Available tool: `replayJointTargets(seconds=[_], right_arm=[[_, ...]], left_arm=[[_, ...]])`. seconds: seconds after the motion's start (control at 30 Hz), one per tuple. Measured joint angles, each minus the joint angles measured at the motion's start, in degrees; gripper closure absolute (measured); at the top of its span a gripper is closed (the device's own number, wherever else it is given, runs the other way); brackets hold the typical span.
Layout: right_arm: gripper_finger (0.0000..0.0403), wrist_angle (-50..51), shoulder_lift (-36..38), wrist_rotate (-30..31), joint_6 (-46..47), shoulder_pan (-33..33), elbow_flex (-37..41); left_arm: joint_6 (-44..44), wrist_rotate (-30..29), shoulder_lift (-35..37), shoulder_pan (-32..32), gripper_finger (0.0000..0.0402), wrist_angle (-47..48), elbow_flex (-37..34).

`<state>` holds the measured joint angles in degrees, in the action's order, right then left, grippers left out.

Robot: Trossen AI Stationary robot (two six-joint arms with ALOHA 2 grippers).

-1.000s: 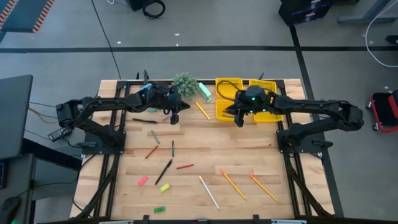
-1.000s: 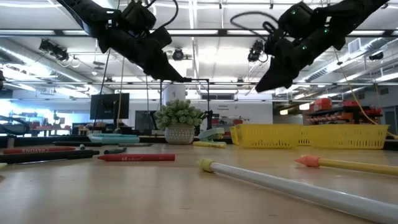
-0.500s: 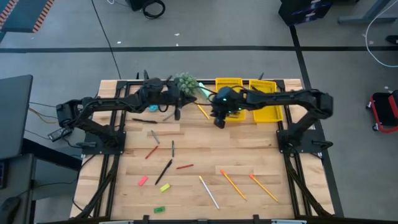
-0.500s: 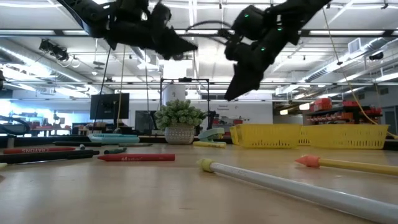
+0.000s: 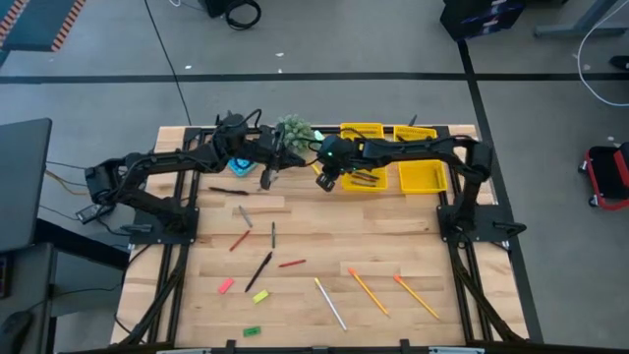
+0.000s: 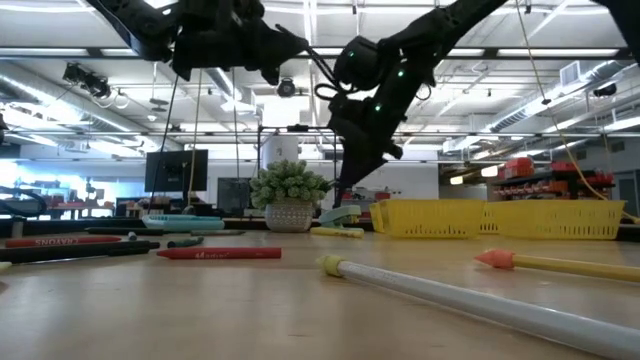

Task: Sort crayons/erasers/pens/pencils in bins
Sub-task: Put the yellow pen into the top right yellow bin

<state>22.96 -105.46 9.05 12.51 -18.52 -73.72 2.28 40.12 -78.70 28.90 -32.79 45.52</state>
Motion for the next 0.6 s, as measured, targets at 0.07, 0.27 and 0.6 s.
replayJointTargets(seconds=[0.07,0.27,0.6], right_arm=[[0.0301,-0.40,-1.50,-0.64,0.09,-0.23,-0.53],[0.0301,-0.37,-4.11,-1.76,1.24,-0.34,-0.79],[0.0301,-5.71,-5.97,-2.22,4.10,-1.24,-0.94]], left_arm=[[-1.01,1.68,0.00,0.92,0.0391,0.01,-0.06],[-3.87,0.76,1.20,4.05,0.0392,-2.06,-4.98],[-11.09,-1.41,3.52,5.93,0.0395,-18.93,-15.16]])
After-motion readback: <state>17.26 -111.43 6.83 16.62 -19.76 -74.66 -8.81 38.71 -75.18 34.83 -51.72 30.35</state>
